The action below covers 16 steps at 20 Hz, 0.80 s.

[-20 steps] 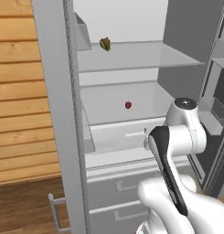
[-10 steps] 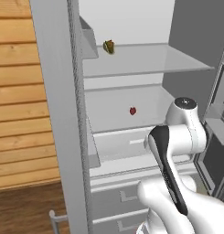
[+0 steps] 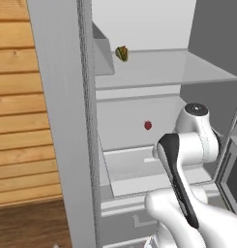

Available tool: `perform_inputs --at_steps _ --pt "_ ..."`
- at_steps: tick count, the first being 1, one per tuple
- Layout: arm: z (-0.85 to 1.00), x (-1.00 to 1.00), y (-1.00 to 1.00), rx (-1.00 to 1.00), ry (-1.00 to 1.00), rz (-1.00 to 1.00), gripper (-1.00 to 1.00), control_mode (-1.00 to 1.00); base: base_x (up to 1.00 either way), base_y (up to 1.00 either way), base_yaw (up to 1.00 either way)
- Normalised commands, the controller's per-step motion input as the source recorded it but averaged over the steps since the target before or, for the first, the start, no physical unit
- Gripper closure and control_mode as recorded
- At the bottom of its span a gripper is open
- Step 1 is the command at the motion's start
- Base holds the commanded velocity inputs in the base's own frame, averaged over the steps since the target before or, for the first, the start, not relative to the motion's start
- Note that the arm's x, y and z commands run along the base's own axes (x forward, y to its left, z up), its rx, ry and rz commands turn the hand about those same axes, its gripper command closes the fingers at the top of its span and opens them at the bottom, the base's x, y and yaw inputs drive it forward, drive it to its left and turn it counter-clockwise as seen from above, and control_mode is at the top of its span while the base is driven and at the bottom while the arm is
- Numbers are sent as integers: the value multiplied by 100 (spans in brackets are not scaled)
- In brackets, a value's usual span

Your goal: Take the strawberry from the fridge and place it on top of the pancake, located on the dining counter.

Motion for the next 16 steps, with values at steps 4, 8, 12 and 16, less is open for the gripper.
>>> perform_inputs --at_steps 4,8,12,16 --pt "0 0 0 0 0 0 -100 100 43 6 4" --pt "0 0 0 0 0 0 -100 100 34 7 2" --pt "0 0 0 0 0 0 -100 100 24 7 0" --pt "0 0 0 0 0 0 -100 100 20 4 0"
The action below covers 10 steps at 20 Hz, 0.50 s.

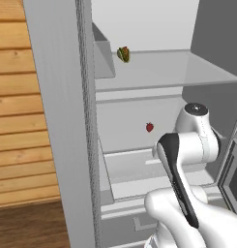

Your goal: Take the strawberry from the fridge and place it on top of the pancake, located on the dining counter.

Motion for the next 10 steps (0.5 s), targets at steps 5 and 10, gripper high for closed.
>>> perform_inputs --at_steps 5,10 --pt "0 18 1 0 -9 0 -100 -100 8 0 0" --pt "0 46 0 0 -39 -1 -100 -100 0 0 0"
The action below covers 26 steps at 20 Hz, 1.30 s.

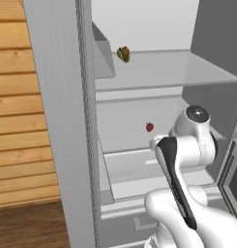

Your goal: Take the strawberry from the fridge and place it on top of the pancake, located on the dining counter.

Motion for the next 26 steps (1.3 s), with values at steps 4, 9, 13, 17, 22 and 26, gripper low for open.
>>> perform_inputs --at_steps 4,9,13,17,22,26 --pt "4 52 1 0 -35 0 -100 -100 0 0 0" --pt "11 47 2 0 -6 -1 -100 -100 0 0 0" --pt "0 71 0 0 11 0 -100 -100 0 0 0" --pt "-1 62 0 0 14 0 -100 -100 0 0 0" --pt "-2 44 0 0 14 0 -100 -100 0 0 0" --pt "-1 16 0 0 6 0 -100 -100 0 0 0"
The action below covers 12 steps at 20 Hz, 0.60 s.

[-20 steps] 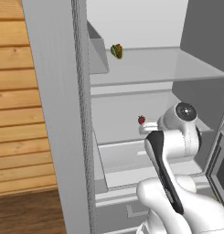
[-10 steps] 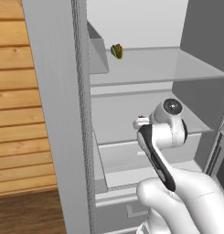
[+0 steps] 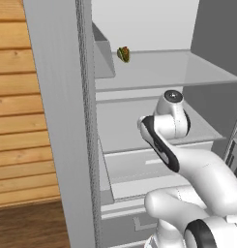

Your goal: Take the strawberry from the fridge and place it on top of the pancake, located on the dining counter.

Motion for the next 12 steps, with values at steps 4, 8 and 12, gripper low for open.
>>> perform_inputs --at_steps 4,8,12 --pt "-16 2 0 0 0 0 -100 -100 0 0 0" --pt "-20 0 0 0 0 0 -100 -100 0 0 0" --pt "-20 0 0 0 -2 0 -100 -100 0 0 0"
